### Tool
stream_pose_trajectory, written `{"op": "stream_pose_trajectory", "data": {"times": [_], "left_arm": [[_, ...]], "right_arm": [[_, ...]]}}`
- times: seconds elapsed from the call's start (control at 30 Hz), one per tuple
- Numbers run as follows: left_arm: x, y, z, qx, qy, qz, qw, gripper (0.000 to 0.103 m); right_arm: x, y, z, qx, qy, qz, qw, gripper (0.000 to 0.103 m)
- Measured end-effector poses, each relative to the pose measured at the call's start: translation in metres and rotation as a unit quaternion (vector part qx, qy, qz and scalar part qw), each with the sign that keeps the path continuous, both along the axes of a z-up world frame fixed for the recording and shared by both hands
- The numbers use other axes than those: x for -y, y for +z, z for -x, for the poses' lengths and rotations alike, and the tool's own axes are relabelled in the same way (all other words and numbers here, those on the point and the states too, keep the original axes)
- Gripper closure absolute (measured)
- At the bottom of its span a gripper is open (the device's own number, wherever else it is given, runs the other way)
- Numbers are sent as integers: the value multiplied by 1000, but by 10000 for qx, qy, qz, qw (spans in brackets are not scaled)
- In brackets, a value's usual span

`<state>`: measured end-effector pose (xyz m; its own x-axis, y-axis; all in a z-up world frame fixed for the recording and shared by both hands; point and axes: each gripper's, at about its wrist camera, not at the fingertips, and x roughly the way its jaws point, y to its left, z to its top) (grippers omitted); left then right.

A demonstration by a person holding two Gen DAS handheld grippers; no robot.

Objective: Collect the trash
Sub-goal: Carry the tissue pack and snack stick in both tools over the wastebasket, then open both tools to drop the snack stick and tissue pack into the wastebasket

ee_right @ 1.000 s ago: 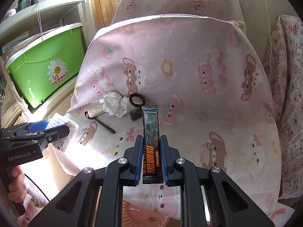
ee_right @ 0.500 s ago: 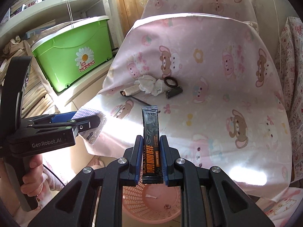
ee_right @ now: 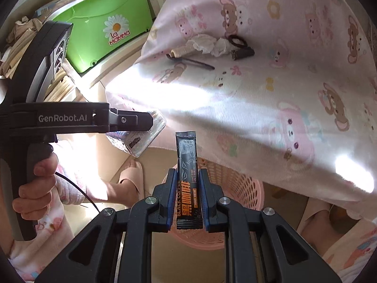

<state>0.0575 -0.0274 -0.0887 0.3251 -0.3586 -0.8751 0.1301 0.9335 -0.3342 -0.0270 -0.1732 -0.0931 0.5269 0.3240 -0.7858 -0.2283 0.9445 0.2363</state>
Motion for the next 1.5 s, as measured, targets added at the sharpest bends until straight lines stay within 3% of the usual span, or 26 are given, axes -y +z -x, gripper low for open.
{"op": "stream_pose_trajectory", "data": {"times": [0.07, 0.33, 0.6, 0.73, 0.87, 1.0, 1.1, 1.17, 1.33, 1.4, 1.47, 1.5], "left_arm": [[-1, -12, -2, -244, 23, 99, 9996, 36], [7, -56, -5, -738, 186, -214, 9969, 36], [28, -102, -9, -1060, 31, -756, 9915, 36], [26, -125, -8, -1381, 112, -615, 9884, 36], [20, -137, -8, -1588, 196, -558, 9855, 35], [20, -138, -9, -1552, 184, -764, 9848, 32], [24, -140, -9, -1480, 151, -909, 9847, 28], [24, -137, -9, -1410, 178, -937, 9854, 24], [24, -125, -13, -1177, 250, -1106, 9866, 21], [22, -117, -14, -1055, 289, -1126, 9876, 21], [19, -105, -11, -881, 287, -1079, 9898, 21], [19, -98, -11, -765, 279, -1078, 9908, 21]], "right_arm": [[1, -12, -3, -204, -27, -3, 9998, 84], [5, -61, -17, -1022, -249, -176, 9943, 84], [-2, -110, -28, -1476, -275, 531, 9872, 84], [6, -128, -33, -1838, -396, 439, 9812, 82], [14, -141, -34, -2104, -570, 378, 9752, 82], [19, -145, -35, -2160, -644, 439, 9733, 81], [18, -143, -33, -2111, -678, 503, 9738, 68], [17, -138, -33, -2017, -672, 530, 9757, 52], [13, -127, -32, -1719, -619, 853, 9795, 47], [13, -122, -31, -1606, -650, 954, 9802, 42], [13, -116, -29, -1456, -703, 1043, 9813, 28], [13, -113, -29, -1356, -732, 1086, 9821, 28]]}}
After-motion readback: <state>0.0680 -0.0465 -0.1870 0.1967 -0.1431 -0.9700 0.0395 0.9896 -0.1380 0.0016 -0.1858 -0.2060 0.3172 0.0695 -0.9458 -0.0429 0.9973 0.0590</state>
